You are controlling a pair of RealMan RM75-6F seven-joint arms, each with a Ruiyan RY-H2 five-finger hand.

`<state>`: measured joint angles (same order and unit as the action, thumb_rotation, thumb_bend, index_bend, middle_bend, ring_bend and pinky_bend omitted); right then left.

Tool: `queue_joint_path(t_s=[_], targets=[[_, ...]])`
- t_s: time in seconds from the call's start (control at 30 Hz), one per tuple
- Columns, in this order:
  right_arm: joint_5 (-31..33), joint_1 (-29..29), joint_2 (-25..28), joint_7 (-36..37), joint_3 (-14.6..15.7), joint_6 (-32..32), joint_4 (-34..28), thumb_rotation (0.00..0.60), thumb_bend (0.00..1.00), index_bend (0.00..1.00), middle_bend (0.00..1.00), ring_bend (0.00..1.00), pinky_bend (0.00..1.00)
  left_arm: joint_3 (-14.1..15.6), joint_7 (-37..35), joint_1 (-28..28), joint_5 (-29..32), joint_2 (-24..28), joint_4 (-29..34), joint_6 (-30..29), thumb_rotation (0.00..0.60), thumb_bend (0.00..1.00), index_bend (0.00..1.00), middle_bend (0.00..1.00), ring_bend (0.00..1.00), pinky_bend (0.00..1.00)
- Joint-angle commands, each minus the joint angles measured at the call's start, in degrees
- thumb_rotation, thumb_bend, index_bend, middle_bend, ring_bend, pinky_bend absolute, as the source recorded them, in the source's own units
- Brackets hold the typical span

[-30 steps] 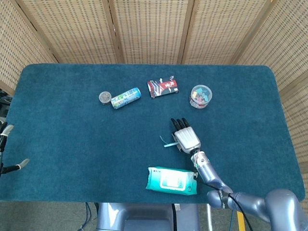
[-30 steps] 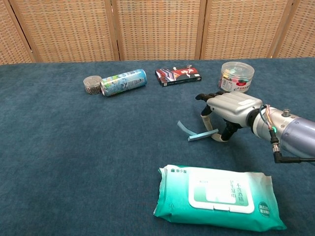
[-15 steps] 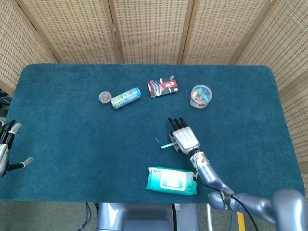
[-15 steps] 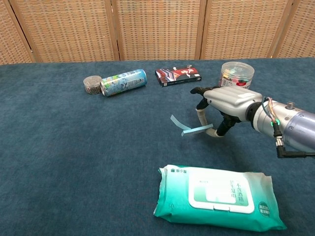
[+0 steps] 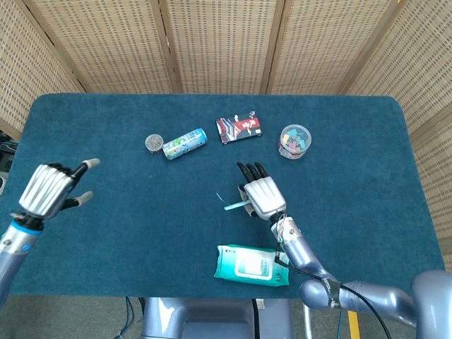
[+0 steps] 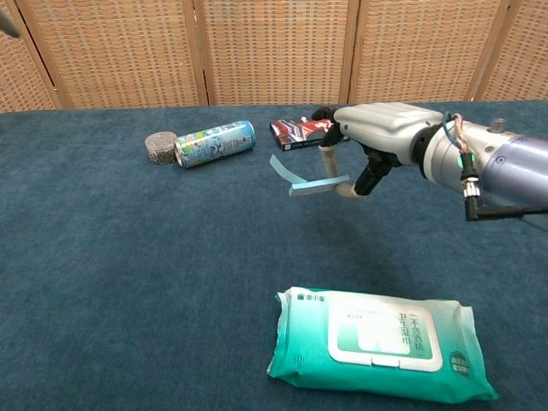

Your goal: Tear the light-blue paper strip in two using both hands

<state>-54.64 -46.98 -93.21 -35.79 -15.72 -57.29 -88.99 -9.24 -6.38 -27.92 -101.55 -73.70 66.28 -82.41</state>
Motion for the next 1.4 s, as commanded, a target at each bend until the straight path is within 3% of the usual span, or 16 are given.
queue_joint_path(t_s=[0.03,0.2,0.57,0.93,1.4], targets=[[3.2,-1.6,-0.1,-2.9,-1.3,-1.5,-1.9,0.6,0.52,0.62,0.0,0.0,0.0,-0.5,-2.9,-7.3,-2.4,-6.1,-5.4,4.3,0.6,0.0,0.34,0.96,0.98,0.96],[6.2,-2.9,-1.0,-5.6,-1.5,-3.2,-3.1,0.6,0.52,0.62,0.0,0.0,0.0,-0.6,-6.9,-11.2,1.0,-10.4,-7.5,9.9,0.6,0.0,0.34,0.97,0.98,0.96],[6.6,-5.2,-3.1,-7.2,-1.5,-5.5,-3.9,0.6,0.52,0.62,0.01,0.0,0.0,-0.1,-12.9,-16.5,3.6,-17.2,-10.4,12.7,0.6,0.04,0.4,0.97,0.98,0.96],[8.4,-6.3,-3.9,-7.5,-2.3,-7.2,-3.9,0.6,0.52,0.62,0.01,0.0,0.0,1.0,-16.4,-18.0,6.5,-19.1,-7.4,15.2,0.6,0.16,0.42,0.97,0.98,0.96],[10.0,-7.1,-3.8,-7.9,-2.2,-8.0,-4.0,0.6,0.54,0.62,0.01,0.0,0.0,0.7,-13.7,-19.4,9.3,-19.5,-3.3,17.2,0.6,0.34,0.46,0.97,0.98,0.96]])
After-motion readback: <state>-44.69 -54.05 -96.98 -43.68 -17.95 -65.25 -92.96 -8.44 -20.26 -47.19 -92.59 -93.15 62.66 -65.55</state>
